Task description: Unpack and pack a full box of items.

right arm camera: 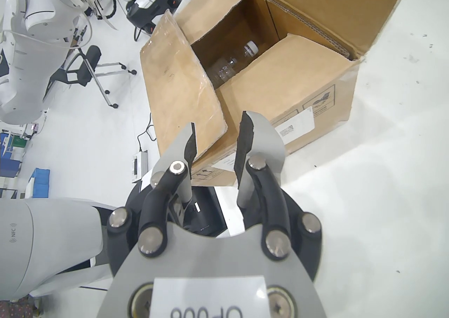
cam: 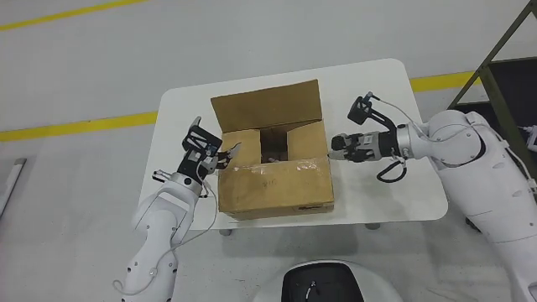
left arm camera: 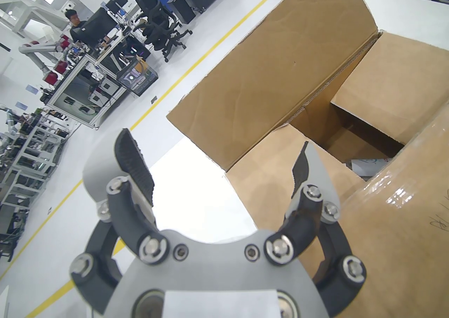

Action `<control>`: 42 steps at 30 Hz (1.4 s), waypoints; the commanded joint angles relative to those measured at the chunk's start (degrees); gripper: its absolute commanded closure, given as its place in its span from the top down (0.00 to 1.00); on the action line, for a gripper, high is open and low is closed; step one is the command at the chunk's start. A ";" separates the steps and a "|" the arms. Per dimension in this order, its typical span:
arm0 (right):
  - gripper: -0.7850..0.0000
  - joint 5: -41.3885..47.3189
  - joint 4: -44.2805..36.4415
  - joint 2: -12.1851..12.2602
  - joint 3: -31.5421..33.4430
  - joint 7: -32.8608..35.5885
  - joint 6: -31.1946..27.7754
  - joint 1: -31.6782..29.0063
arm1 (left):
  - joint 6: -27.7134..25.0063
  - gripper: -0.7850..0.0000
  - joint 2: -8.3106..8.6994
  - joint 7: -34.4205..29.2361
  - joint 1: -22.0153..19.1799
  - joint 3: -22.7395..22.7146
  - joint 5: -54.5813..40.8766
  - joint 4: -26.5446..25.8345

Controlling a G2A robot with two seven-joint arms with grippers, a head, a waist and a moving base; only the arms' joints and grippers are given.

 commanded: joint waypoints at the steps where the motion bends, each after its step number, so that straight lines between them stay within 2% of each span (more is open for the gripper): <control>1: 0.36 0.30 0.28 0.05 -0.83 -0.27 -0.28 0.34 | -0.30 1.00 0.08 -0.44 0.77 -0.60 -0.83 -1.30; 9: 0.38 -0.76 2.21 0.07 -4.77 -1.64 -0.84 2.26 | -6.12 1.00 0.91 -3.28 5.46 -4.80 -3.19 -7.71; 14: 0.38 -0.49 3.72 -0.20 -7.27 -2.51 -0.83 3.13 | -7.64 1.00 1.21 -4.17 7.14 -6.24 -3.29 -9.16; 18: 0.28 1.37 4.25 -0.20 -8.54 -1.32 -1.25 4.02 | -7.64 1.00 1.21 -4.17 7.14 -6.24 -3.29 -9.16; 20: 0.27 2.70 3.85 -0.04 -9.15 -1.02 -1.03 4.25 | -7.64 1.00 1.21 -4.17 7.14 -6.24 -3.29 -9.16; 25: 0.31 6.55 0.59 1.28 -10.85 -0.51 -0.53 4.21 | -7.64 1.00 1.21 -4.17 7.14 -6.24 -3.29 -9.16; 31: 0.35 11.78 -2.52 3.95 -14.41 0.23 0.21 4.32 | -7.64 1.00 1.21 -4.17 7.14 -6.24 -3.29 -9.16; 36: 0.44 15.29 -3.94 6.18 -18.69 0.31 0.28 5.39 | -7.64 1.00 1.21 -4.17 7.14 -6.24 -3.29 -9.16; 39: 0.44 15.38 -4.18 7.53 -21.49 -0.65 -0.67 6.37 | -7.64 1.00 1.21 -4.17 7.14 -6.24 -3.29 -9.16; 42: 0.37 11.89 -4.48 8.73 -24.27 -2.41 -2.43 7.49 | -7.64 1.00 1.21 -4.17 7.14 -6.24 -3.29 -9.16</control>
